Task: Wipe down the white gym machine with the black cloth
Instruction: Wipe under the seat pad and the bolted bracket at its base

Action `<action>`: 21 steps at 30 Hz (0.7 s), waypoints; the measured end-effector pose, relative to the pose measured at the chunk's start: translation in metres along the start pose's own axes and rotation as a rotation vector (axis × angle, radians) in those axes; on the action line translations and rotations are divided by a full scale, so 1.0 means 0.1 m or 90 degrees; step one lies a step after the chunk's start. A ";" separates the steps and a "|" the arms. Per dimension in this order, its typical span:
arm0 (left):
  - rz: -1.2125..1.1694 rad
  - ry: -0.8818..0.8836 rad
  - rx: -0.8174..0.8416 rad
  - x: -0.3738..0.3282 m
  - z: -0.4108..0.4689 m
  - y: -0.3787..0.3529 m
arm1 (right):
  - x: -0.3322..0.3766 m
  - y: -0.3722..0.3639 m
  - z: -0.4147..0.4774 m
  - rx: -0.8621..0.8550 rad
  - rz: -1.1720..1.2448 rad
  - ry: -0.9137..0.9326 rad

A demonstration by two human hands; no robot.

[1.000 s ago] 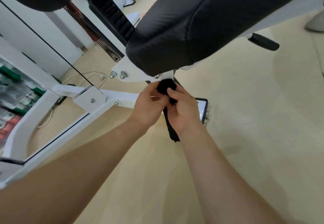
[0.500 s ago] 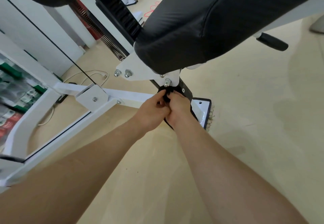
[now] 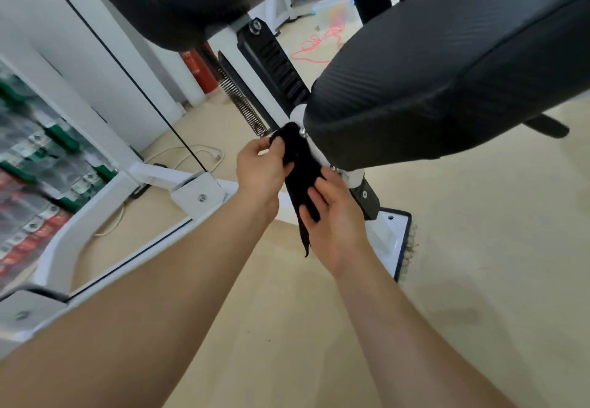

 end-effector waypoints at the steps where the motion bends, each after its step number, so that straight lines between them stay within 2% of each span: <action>1: -0.048 0.005 -0.014 -0.07 0.02 0.00 | -0.01 0.01 -0.01 -0.006 -0.015 -0.005; 5: -0.107 -0.027 0.001 -0.31 0.09 -0.02 | -0.01 -0.13 0.00 0.030 -0.105 0.007; 10: 0.029 -0.199 0.055 -0.63 0.09 -0.20 | 0.08 -0.34 0.08 0.044 -0.112 0.036; 14: -0.015 -0.125 0.020 -0.33 0.10 -0.15 | -0.01 -0.23 0.07 0.042 -0.162 0.055; 18: 0.022 -0.083 -0.002 -0.14 0.12 -0.11 | -0.06 -0.20 0.12 0.047 -0.182 0.057; 21: 0.104 0.032 0.063 0.26 -0.04 -0.21 | -0.21 -0.09 0.11 0.047 -0.103 0.005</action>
Point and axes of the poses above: each hand's wrist, its own z-axis towards the middle knuckle, its own y-axis out of the back of the hand, x = y × z, the point moved 9 cm from there along z, towards the middle knuckle, and after that the axes turned 4 degrees about -z, right-handed, at the moved point
